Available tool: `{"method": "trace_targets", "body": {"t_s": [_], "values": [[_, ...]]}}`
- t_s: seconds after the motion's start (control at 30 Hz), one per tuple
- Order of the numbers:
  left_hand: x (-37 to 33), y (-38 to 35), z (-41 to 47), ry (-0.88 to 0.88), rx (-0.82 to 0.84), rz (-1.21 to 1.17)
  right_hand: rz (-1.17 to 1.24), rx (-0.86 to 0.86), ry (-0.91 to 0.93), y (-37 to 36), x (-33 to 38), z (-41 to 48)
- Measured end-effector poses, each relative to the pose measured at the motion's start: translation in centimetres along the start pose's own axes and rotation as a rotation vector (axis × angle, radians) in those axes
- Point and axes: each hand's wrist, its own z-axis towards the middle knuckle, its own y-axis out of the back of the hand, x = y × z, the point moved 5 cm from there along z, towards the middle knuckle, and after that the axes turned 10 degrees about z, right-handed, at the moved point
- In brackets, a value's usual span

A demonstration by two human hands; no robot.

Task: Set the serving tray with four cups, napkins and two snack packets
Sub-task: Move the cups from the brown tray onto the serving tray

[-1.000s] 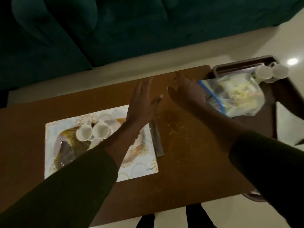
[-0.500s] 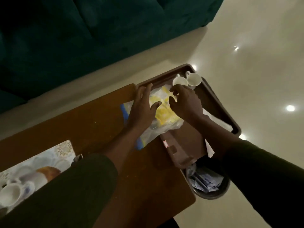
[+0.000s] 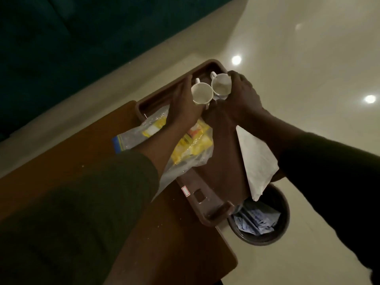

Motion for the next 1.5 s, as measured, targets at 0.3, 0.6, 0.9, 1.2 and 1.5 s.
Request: {"method": "trace_targets", "body": {"t_s": [0.3,0.6,0.9,1.2,1.5], "values": [[-1.3,-2.0,1.7,0.000,0.007,0.072,0.010,0.019,-0.025,-0.9,-1.2,1.4],[-2.4,2.4,-0.7,-0.062,-0.214,-0.053,0.063,-0.170,0.062,3.0,3.6,-0.6],[2.7,12.4,-6.6,-0.115,-0.438,0.011,0.051,-0.113,0.255,0.0,14.6,-4.0],[15.9,21.6,-18.8,-0.021,-0.461,0.076,0.152,0.044,0.375,-10.8,26.3,-14.5],[27.2,30.5,-33.3,0.091,-0.559,0.110,0.216,0.215,0.458,-20.9,37.5,-27.0]]}}
